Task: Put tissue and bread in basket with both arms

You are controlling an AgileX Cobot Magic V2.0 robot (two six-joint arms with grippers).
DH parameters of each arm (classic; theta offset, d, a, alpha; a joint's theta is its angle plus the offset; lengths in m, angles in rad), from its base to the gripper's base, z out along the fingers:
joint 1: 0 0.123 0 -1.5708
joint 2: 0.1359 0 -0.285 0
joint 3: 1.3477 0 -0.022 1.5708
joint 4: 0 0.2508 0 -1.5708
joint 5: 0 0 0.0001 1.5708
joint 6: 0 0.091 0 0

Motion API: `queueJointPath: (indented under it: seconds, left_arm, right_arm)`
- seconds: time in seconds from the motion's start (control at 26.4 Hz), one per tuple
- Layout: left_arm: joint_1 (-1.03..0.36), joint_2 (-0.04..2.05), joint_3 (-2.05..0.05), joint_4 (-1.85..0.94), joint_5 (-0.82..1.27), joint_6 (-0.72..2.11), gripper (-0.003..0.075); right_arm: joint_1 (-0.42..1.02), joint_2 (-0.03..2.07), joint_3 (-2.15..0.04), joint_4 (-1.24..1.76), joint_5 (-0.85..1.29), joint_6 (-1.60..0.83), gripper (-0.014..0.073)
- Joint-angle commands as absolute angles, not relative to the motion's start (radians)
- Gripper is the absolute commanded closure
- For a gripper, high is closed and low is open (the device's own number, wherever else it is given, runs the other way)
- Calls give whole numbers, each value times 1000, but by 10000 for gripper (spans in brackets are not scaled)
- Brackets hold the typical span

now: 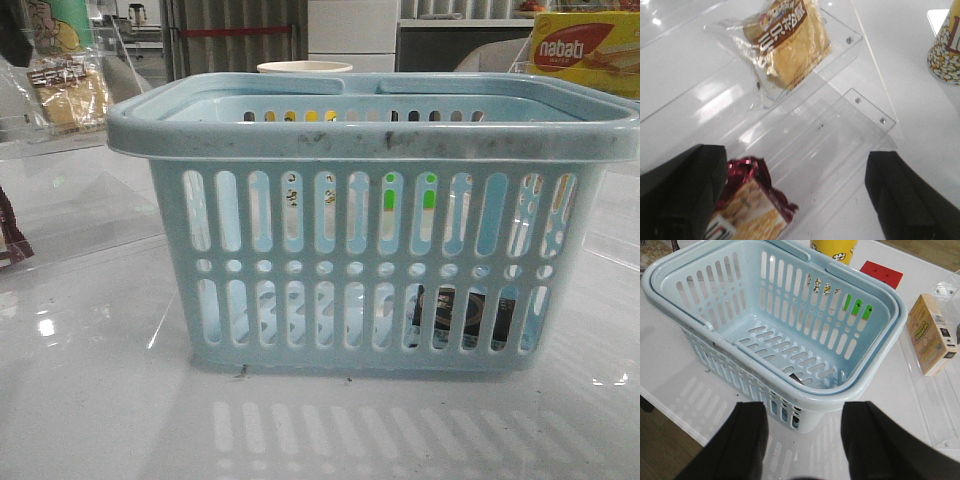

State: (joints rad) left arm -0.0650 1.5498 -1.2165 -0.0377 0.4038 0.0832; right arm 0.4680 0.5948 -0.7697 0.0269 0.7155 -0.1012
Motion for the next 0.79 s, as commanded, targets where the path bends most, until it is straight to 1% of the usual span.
queueJointPath:
  seconds: [0.0, 0.15, 0.38, 0.76]
  left_arm:
    - [-57, 1618, -1371, -59, 374, 76, 106]
    - [-30, 1733, -1508, -118, 389, 75, 106]
    - [7, 1852, -1630, -177, 366, 75, 106]
    - [-2, 1944, -1658, -216, 224, 75, 106]
  right_arm:
    - [470, 596, -797, 19, 638, -113, 138]
    - [470, 596, -797, 19, 638, -113, 138]
    - [470, 596, -797, 19, 638, -113, 138]
    - [470, 596, -797, 19, 638, -113, 138]
